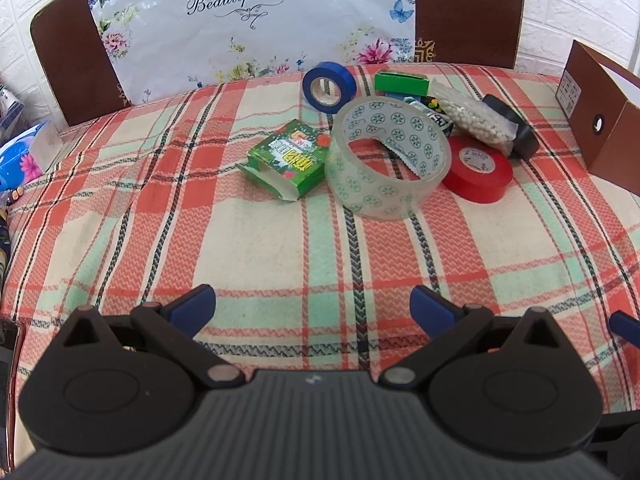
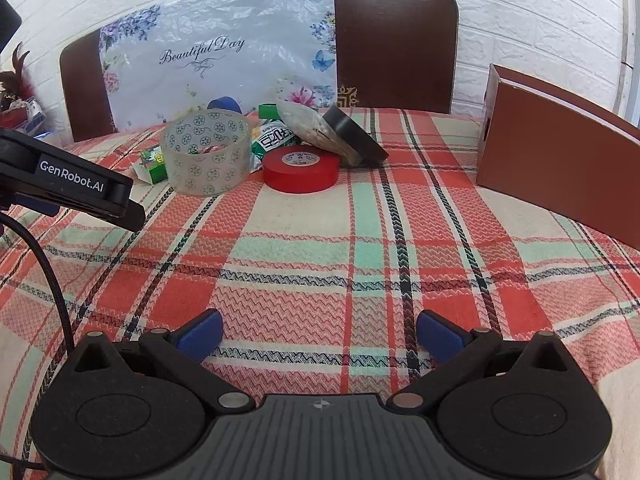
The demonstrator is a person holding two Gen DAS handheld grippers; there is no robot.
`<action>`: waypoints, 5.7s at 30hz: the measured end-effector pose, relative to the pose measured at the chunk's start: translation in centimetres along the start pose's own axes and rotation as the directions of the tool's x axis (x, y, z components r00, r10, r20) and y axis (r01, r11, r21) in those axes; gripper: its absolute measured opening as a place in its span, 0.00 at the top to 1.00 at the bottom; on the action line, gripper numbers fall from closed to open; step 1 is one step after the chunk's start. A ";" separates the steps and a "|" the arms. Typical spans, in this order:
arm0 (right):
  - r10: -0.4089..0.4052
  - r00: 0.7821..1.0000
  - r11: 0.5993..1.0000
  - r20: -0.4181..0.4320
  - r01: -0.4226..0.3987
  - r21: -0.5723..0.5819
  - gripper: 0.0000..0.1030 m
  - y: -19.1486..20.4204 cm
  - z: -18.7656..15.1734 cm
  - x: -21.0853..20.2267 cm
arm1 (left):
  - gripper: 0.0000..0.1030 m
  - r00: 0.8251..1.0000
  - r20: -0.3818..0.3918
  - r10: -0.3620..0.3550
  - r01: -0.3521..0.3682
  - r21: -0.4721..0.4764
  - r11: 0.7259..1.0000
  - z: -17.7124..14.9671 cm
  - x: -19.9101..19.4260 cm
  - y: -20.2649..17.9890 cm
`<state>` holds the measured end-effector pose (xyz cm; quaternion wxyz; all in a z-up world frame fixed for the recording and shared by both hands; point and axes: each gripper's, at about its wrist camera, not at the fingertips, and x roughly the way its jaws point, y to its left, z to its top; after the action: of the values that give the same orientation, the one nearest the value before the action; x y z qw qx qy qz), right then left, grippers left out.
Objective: Organize objects
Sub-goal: 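Move the right tool toward the clear packing tape roll, then grasp the clear packing tape roll with the right tool, then carry the clear tape into the brown box and open the right tool, then move the right tool to the black tape roll and grasp it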
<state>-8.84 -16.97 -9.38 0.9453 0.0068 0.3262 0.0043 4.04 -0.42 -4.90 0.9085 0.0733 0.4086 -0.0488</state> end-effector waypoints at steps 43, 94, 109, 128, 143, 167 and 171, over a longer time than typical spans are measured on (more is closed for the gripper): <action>0.186 0.965 0.913 0.186 -0.100 -0.395 0.05 8.6 8.8 9.1 | 0.00 0.995 -0.048 0.091 -0.101 -0.257 0.961 0.3 1.4 10.0; -0.263 0.868 0.954 0.422 0.300 -0.024 0.21 -20.3 9.4 0.3 | 0.71 0.855 0.015 -0.519 0.461 0.440 0.771 15.4 -2.4 -32.3; -0.352 0.838 0.936 0.417 0.325 0.136 0.10 -26.0 9.0 3.9 | 0.41 0.833 0.021 -0.553 0.492 0.429 0.758 15.3 0.5 -35.7; -0.131 0.957 0.984 0.259 0.094 0.151 0.18 -16.0 1.7 -0.7 | 0.27 0.968 0.084 -0.236 0.232 0.058 0.971 4.5 0.1 -10.3; -0.005 0.970 0.966 0.242 0.067 -0.250 0.52 -4.6 8.3 8.4 | 0.16 0.995 0.103 0.013 0.005 -0.171 0.985 -1.3 3.7 4.3; -0.152 0.978 0.972 0.144 0.121 0.204 0.35 -16.7 0.6 -3.4 | 0.24 0.972 0.192 -0.133 0.143 -0.043 0.989 5.0 1.9 -0.7; -0.127 0.979 0.990 0.160 0.115 0.084 0.34 -15.2 1.1 -2.7 | 0.24 0.959 0.195 -0.207 0.194 0.087 0.977 7.7 0.3 -7.4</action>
<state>-10.26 -32.17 -7.08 0.9666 0.0226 0.2466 -0.0659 8.76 -9.01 -0.75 0.9328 0.0566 0.3173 -0.1615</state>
